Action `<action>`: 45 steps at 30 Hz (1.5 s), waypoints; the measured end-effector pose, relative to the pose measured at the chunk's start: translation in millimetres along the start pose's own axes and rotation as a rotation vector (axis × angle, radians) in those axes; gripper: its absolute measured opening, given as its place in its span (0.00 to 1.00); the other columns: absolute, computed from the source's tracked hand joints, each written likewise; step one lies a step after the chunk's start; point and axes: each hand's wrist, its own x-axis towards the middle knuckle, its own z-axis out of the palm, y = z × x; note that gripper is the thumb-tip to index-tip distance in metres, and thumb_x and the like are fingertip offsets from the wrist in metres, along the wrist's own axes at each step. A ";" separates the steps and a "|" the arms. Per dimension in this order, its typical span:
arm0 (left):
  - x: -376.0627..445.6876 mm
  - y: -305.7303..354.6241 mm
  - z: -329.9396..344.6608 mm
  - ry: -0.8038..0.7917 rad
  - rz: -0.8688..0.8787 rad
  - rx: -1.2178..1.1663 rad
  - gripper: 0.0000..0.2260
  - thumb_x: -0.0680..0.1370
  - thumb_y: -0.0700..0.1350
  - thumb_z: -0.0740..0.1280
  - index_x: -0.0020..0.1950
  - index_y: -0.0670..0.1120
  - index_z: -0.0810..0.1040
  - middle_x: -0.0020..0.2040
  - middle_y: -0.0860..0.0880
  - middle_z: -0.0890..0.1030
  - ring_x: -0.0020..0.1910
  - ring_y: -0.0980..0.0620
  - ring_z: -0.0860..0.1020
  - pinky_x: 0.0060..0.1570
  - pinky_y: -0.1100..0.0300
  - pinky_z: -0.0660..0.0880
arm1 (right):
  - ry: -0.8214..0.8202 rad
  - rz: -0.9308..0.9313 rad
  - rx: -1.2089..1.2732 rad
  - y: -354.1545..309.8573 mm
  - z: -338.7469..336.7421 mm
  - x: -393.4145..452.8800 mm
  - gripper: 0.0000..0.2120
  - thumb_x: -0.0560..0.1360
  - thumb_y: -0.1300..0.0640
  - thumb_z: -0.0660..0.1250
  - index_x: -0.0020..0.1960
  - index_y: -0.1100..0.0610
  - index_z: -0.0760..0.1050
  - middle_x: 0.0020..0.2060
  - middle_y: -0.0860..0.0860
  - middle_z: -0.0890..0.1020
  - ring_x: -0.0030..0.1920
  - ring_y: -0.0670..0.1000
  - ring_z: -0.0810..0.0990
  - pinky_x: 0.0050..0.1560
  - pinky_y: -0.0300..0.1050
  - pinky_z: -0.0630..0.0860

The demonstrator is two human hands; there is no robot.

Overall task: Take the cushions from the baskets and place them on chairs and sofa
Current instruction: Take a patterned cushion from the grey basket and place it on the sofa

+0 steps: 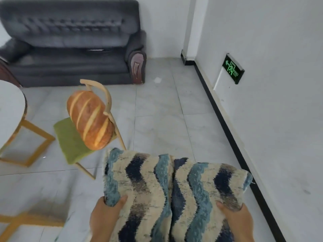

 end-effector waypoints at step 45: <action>772.5 684.8 -74.7 0.335 -0.386 -0.521 0.25 0.68 0.54 0.72 0.56 0.39 0.73 0.47 0.41 0.77 0.36 0.47 0.74 0.47 0.56 0.72 | -0.387 -0.621 -0.346 -910.6 668.8 527.0 0.21 0.62 0.53 0.76 0.48 0.57 0.70 0.42 0.55 0.77 0.44 0.56 0.75 0.48 0.47 0.71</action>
